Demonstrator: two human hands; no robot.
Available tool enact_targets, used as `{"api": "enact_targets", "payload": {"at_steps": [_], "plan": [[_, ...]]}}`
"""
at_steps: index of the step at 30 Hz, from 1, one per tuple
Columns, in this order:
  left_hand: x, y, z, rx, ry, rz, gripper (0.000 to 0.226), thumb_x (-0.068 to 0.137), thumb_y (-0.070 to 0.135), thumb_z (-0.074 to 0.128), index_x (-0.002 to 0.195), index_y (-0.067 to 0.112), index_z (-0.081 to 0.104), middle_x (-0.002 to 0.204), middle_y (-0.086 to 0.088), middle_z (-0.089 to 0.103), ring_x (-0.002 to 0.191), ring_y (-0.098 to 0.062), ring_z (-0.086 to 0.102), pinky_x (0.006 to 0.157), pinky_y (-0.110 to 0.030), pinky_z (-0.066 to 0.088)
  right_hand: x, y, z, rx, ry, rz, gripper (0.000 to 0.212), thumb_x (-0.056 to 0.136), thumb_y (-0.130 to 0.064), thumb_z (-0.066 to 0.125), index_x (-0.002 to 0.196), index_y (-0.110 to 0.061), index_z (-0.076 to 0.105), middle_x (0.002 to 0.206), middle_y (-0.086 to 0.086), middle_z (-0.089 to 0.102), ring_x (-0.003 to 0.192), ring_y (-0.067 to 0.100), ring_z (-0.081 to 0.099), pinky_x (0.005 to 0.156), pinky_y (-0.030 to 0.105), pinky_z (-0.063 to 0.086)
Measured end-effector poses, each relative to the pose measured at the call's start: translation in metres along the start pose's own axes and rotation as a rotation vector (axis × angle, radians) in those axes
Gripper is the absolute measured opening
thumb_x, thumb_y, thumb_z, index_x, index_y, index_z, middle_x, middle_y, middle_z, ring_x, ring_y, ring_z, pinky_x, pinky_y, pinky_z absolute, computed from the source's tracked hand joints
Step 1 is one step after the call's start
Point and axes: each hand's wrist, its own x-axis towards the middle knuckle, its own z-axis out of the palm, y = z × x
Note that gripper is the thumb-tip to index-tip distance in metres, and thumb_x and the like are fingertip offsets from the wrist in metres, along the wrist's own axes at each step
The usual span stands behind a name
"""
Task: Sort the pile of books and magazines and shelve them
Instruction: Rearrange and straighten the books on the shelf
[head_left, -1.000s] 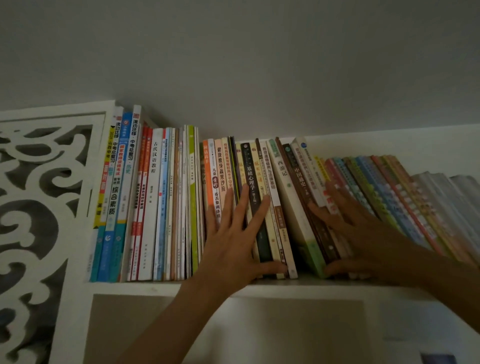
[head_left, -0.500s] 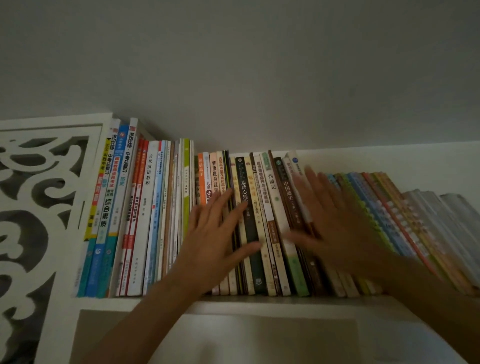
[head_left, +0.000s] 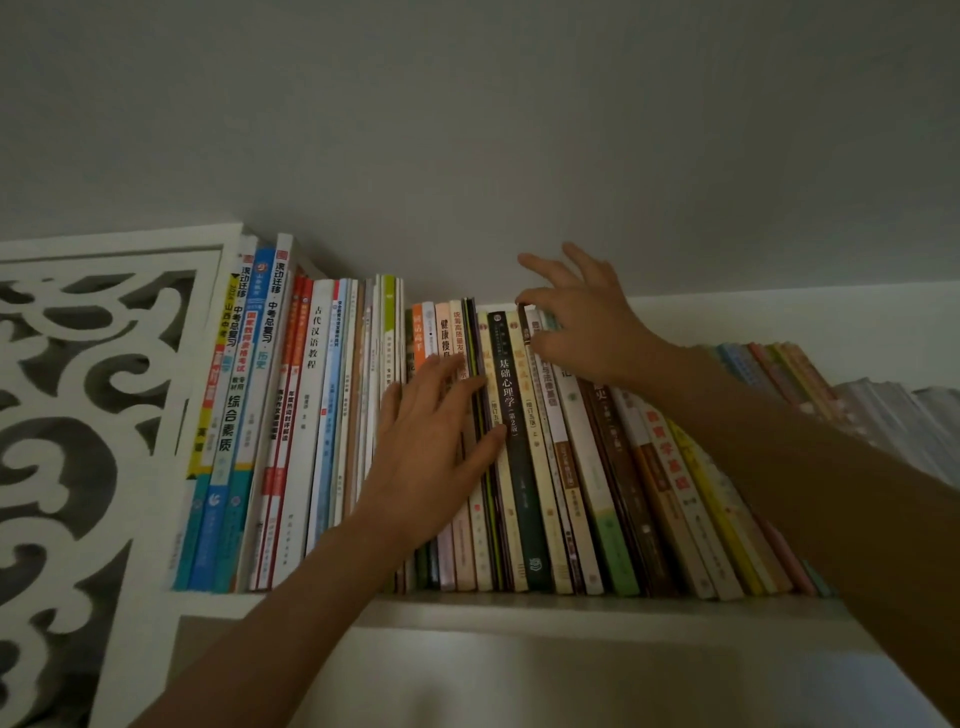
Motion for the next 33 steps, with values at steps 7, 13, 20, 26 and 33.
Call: {"api": "enact_targets", "payload": {"at_steps": [7, 13, 20, 26, 33], "plan": [[0.004, 0.046, 0.006, -0.213, 0.046, -0.118, 0.053, 0.087, 0.051, 0.05, 0.129, 0.019, 0.043, 0.119, 0.005, 0.043, 0.103, -0.002, 0.04, 0.087, -0.02, 0.038, -0.003, -0.014, -0.017, 0.318, 0.304, 0.034, 0.046, 0.076, 0.013, 0.041, 0.108, -0.006, 0.068, 0.134, 0.001, 0.055, 0.139, 0.022, 0.025, 0.112, 0.025, 0.009], [-0.002, 0.076, 0.024, -0.236, 0.015, -0.271, 0.024, 0.094, 0.04, 0.045, 0.109, 0.021, 0.043, 0.099, 0.011, 0.046, 0.069, 0.0, 0.047, 0.058, -0.018, 0.044, -0.022, -0.039, -0.045, 0.458, 0.416, -0.022, 0.048, 0.072, 0.002, 0.032, 0.098, -0.003, 0.072, 0.124, 0.005, 0.062, 0.132, 0.02, 0.034, 0.108, 0.023, 0.018], [0.001, 0.089, 0.005, -0.285, 0.135, -0.339, 0.016, 0.097, 0.013, 0.039, 0.11, 0.008, 0.047, 0.099, -0.004, 0.054, 0.073, -0.013, 0.052, 0.063, -0.028, 0.048, -0.086, -0.026, 0.003, 0.473, 0.364, 0.332, 0.053, 0.091, -0.017, 0.052, 0.141, -0.018, 0.035, 0.153, 0.005, 0.025, 0.141, 0.019, 0.018, 0.118, 0.037, 0.012], [-0.007, 0.08, -0.051, -0.329, 0.176, -0.403, 0.018, 0.099, 0.013, 0.035, 0.115, 0.018, 0.041, 0.08, 0.004, 0.052, 0.062, -0.008, 0.052, 0.049, -0.019, 0.041, -0.12, -0.036, 0.036, 0.207, 0.159, 0.496, 0.083, 0.086, -0.054, 0.05, 0.148, -0.016, 0.01, 0.157, 0.008, -0.003, 0.145, 0.027, -0.006, 0.115, 0.05, -0.003], [-0.056, 0.066, -0.096, -0.224, 0.26, -0.471, 0.035, 0.098, 0.015, 0.034, 0.133, 0.014, 0.035, 0.101, -0.003, 0.054, 0.069, -0.007, 0.052, 0.053, -0.021, 0.044, -0.119, -0.062, 0.047, 0.092, 0.13, 0.613, 0.092, 0.085, -0.065, 0.042, 0.15, -0.017, -0.004, 0.157, 0.011, -0.015, 0.143, 0.035, -0.014, 0.111, 0.059, -0.004]]}}
